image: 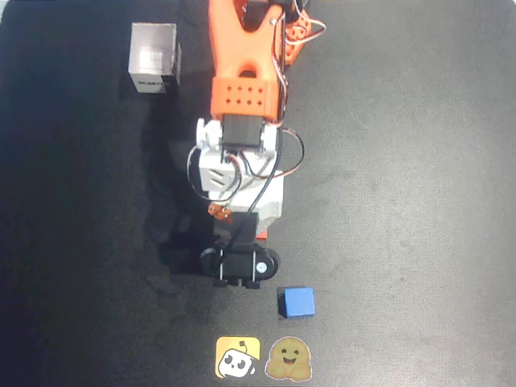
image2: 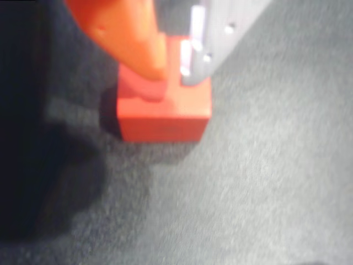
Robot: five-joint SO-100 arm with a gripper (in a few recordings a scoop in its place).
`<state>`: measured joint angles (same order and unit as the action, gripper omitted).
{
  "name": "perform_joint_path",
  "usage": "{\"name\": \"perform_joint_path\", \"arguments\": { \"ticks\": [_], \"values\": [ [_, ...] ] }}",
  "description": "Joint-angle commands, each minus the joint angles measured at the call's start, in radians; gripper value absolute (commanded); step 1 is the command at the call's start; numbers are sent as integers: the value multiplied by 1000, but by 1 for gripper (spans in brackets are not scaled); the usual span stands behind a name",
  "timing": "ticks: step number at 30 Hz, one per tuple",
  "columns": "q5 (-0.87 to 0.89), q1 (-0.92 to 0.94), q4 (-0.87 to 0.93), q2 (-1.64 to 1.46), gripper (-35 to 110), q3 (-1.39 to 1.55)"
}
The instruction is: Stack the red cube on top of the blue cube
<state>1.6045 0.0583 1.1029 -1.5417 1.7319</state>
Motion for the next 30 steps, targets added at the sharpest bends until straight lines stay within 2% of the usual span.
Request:
{"name": "perform_joint_path", "arguments": {
  "ticks": [1, 7, 11, 12, 30],
  "values": [
    [11, 0, -23, 6, 0, -48],
    [9, 0, -44, 29, 1, -55],
    [3, -8, -48, 38, 25, -74],
    [5, -11, -49, 40, 26, -74],
    [81, -66, -164, 52, 28, -8]
  ]
}}
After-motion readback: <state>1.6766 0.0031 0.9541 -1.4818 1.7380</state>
